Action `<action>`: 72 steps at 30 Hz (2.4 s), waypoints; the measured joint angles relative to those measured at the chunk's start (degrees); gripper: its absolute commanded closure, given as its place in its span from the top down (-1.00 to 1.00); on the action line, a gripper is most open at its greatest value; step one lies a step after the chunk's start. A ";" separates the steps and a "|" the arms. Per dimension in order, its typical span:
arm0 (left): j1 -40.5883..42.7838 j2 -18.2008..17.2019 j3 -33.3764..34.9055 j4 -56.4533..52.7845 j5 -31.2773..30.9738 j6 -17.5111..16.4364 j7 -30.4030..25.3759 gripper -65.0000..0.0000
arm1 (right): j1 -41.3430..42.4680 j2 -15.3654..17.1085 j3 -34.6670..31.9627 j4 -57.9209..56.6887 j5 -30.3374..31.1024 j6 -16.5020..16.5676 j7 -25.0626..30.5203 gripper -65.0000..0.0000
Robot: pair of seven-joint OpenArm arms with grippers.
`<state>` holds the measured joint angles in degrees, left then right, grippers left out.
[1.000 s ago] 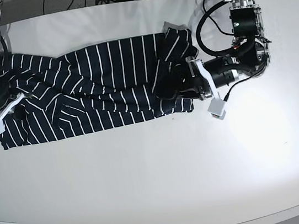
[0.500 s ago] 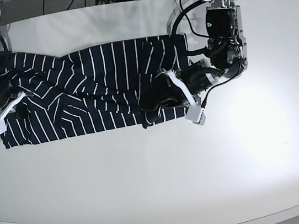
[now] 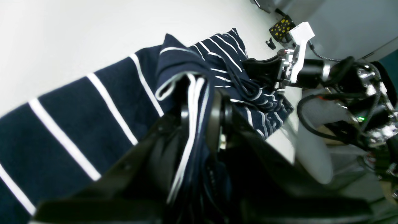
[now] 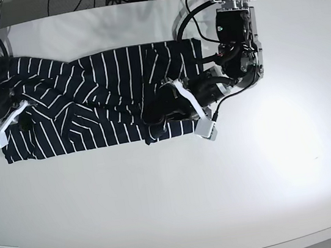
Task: Fold the T-shirt properly
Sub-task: 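Fold the strip end held by the left gripper toward the right gripper, then press the folded end down with the left gripper and release it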
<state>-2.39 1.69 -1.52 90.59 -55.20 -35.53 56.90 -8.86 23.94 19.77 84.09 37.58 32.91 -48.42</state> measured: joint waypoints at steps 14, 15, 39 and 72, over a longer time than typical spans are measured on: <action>0.02 0.15 -2.78 0.00 -12.48 -0.07 3.04 -0.64 | 0.00 -0.15 -0.02 -0.02 3.41 1.90 -2.67 -1.00; 0.00 0.15 -3.19 0.00 -12.46 -0.07 3.08 -0.93 | 0.00 -0.15 -0.02 0.00 3.41 1.90 -2.75 -1.00; 0.79 0.09 6.45 0.02 -7.43 0.15 12.15 -1.00 | 0.13 -0.15 -0.02 0.00 3.43 2.12 -3.08 -1.00; -1.81 -11.39 17.09 3.58 26.77 6.23 -1.18 -1.00 | 1.01 -0.17 -0.11 -0.02 3.41 2.29 -4.33 -1.00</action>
<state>-4.21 -9.69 15.57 94.17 -28.42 -29.30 55.72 -7.86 23.77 19.66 84.07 40.99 35.20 -52.75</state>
